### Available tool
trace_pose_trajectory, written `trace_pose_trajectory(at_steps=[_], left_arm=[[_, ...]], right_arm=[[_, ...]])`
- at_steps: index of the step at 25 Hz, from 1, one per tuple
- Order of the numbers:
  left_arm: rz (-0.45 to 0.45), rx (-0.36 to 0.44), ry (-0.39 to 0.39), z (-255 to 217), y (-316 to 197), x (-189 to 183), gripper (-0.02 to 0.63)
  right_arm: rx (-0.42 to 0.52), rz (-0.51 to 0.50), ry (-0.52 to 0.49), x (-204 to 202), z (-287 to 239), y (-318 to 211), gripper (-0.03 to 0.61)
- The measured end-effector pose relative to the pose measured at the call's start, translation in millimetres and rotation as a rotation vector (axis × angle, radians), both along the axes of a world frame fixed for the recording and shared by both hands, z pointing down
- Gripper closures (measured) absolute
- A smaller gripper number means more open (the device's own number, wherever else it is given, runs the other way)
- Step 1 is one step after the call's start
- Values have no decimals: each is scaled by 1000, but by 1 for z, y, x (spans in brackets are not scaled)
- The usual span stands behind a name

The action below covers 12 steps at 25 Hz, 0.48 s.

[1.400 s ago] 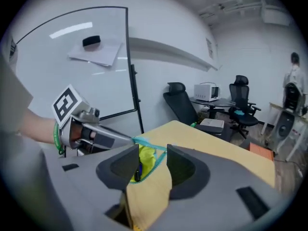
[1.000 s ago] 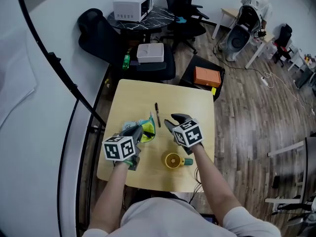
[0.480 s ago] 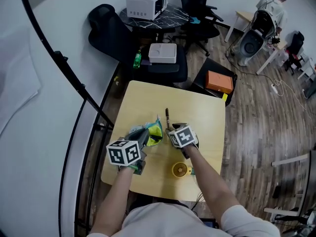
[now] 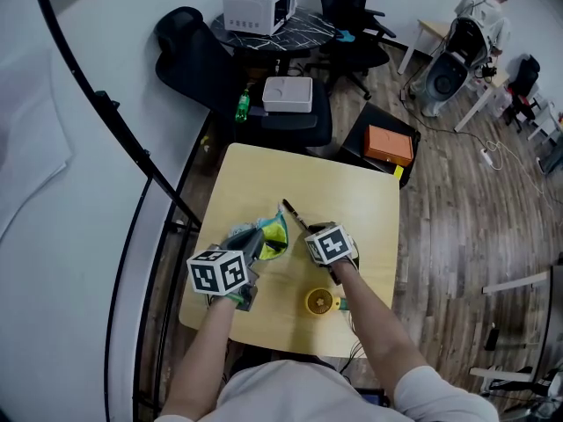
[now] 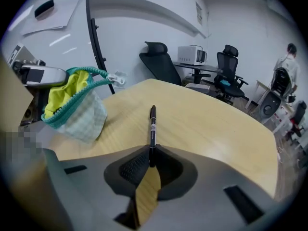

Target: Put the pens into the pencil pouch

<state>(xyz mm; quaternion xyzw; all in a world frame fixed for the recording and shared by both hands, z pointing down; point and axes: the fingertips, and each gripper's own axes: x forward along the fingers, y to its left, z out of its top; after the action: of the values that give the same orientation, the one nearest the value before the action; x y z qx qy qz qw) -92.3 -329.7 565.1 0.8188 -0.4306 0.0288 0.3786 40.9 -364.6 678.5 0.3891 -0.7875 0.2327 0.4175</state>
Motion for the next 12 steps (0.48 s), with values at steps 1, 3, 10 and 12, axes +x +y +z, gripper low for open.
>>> trace_pose_trajectory(at_steps=[1, 3, 10, 12], left_arm=[[1, 0, -1, 1, 0, 0, 584], [3, 3, -6, 2, 0, 0, 584], [22, 13, -40, 4, 3, 2, 584], [30, 16, -50, 4, 3, 4, 584]], right_arm=[[13, 2, -7, 3, -6, 1, 540], [49, 1, -21, 8, -21, 2, 541], [196, -47, -62, 28, -91, 29, 541], [220, -70, -69, 31, -107, 41, 541]])
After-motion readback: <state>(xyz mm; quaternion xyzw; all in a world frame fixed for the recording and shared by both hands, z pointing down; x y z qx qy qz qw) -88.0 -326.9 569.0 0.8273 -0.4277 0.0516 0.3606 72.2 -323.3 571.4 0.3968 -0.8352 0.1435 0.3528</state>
